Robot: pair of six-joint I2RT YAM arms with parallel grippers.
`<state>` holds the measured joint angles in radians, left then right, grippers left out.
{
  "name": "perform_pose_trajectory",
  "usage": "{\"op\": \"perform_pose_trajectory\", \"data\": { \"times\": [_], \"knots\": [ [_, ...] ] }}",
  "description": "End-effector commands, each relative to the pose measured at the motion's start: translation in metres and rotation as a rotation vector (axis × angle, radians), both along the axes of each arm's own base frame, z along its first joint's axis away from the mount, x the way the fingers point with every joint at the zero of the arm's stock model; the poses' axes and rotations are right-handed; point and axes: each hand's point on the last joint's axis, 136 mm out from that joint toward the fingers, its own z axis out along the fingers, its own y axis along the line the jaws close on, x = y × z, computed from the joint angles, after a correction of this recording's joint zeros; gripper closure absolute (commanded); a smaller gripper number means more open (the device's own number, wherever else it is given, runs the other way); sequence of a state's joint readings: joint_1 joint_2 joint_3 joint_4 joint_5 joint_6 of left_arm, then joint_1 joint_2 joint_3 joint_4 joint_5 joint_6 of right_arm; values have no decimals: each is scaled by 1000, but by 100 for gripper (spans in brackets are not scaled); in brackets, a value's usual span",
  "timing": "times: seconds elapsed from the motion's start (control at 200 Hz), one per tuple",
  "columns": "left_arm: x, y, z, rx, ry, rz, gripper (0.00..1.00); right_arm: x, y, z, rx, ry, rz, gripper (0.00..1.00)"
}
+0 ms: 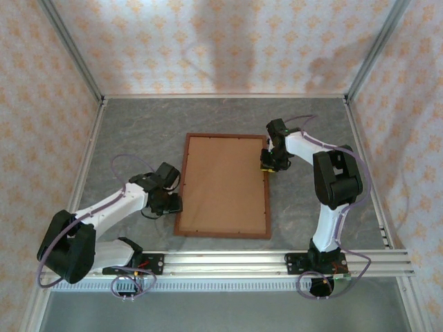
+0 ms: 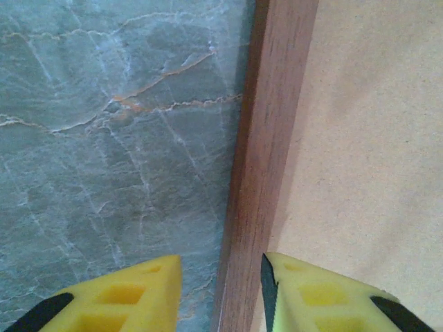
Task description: Put the photo into the frame
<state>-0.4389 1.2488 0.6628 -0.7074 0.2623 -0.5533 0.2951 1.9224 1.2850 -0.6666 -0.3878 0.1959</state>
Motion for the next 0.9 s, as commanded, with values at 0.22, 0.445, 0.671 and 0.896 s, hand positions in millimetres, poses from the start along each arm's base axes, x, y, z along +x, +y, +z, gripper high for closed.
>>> {"op": "perform_pose_trajectory", "data": {
  "times": [0.22, 0.445, 0.671, 0.896],
  "knots": [
    [-6, -1, -8, 18, 52, -11, 68, -15, 1, -34, -47, 68, 34, 83],
    [-9, -10, -11, -7, 63, -40, 69, -14, 1, -34, -49, 68, 35, 83],
    [-11, -10, -18, 22, 81, -58, 69, -15, 1, -34, -50, 69, 36, 83],
    [-8, -14, -25, 24, 82, -70, 69, -15, 1, -34, -48, 71, 33, 83]
  ]
}}
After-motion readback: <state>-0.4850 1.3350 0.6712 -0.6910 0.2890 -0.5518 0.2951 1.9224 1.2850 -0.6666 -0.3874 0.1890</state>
